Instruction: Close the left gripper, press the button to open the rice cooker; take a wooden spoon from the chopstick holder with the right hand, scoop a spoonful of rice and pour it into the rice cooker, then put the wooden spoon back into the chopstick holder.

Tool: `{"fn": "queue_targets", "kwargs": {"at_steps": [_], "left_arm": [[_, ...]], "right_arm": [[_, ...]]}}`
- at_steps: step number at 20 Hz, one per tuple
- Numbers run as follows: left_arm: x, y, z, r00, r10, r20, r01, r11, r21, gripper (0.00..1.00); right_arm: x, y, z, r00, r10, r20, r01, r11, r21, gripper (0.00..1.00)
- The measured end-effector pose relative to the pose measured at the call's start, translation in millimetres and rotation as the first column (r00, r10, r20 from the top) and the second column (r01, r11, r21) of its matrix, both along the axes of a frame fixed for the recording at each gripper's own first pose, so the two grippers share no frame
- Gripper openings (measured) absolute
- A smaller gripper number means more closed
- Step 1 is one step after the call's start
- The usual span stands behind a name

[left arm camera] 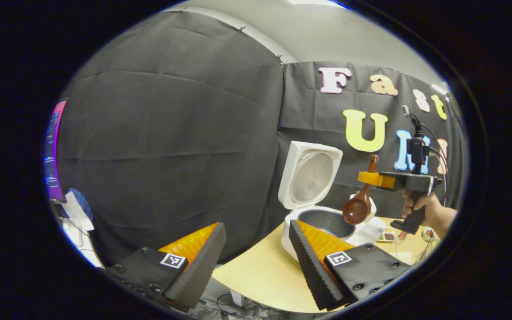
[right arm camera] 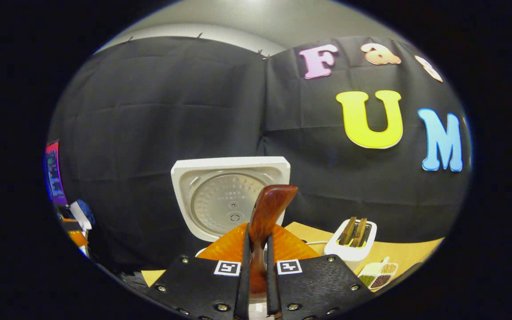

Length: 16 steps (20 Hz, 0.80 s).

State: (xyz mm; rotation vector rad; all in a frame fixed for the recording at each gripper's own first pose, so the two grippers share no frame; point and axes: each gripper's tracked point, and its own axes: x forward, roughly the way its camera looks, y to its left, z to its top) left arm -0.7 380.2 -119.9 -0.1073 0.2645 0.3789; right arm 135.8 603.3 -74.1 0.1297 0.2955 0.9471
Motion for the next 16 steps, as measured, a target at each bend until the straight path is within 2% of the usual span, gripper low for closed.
{"fn": "queue_targets", "kwargs": {"at_steps": [4, 9, 16], "left_arm": [[23.1, -14.8, 10.8, 0.998, -0.051, 0.021, 0.051, 0.999, 0.004, 0.99], [52.6, -37.5, 29.0, 0.990, -0.126, 0.057, 0.124, 0.992, 0.036, 0.98], [89.4, -87.0, 42.4, 0.968, -0.230, 0.098, 0.226, 0.973, 0.045, 0.98]], "right_arm": [[10.6, -37.4, 19.3, 0.995, -0.060, -0.077, 0.066, 0.995, 0.078, 0.16], [26.4, -102.2, 27.1, 0.979, -0.164, -0.121, 0.176, 0.979, 0.099, 0.16], [46.5, -205.9, 22.6, 0.923, -0.358, -0.141, 0.371, 0.926, 0.075, 0.15]]}}
